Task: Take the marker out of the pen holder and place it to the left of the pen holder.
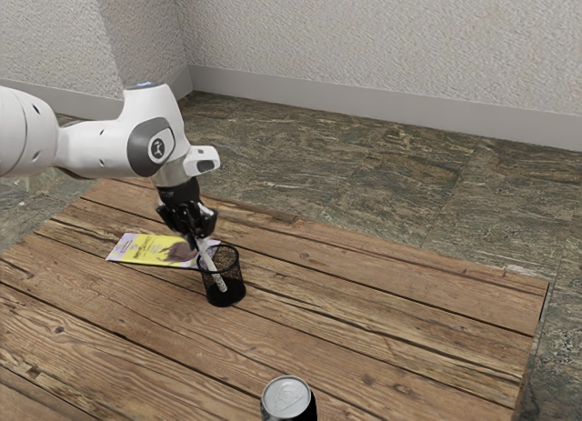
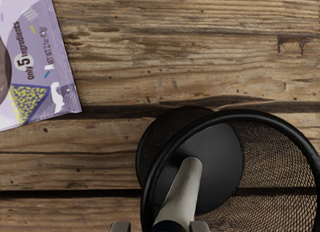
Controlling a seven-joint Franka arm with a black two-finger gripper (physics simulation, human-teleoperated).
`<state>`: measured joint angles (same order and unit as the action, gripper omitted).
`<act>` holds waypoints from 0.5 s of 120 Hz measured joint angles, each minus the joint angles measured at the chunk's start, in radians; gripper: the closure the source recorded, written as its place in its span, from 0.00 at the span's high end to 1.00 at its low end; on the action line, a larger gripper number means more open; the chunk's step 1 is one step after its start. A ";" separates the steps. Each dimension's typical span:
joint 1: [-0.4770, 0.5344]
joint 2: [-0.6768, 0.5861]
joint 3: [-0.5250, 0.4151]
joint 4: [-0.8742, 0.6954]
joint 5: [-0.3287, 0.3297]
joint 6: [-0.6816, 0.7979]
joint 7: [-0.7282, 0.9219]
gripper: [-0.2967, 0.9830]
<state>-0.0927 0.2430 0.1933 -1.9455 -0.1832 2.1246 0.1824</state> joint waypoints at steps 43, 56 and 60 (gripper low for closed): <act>-0.049 -0.121 0.001 -0.032 0.018 0.001 0.010 0.18; -0.065 -0.261 0.001 -0.069 0.040 -0.005 0.007 0.17; -0.069 -0.295 0.001 -0.077 0.056 -0.006 0.006 0.16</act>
<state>-0.1615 -0.0517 0.1947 -2.0225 -0.1272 2.1183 0.1884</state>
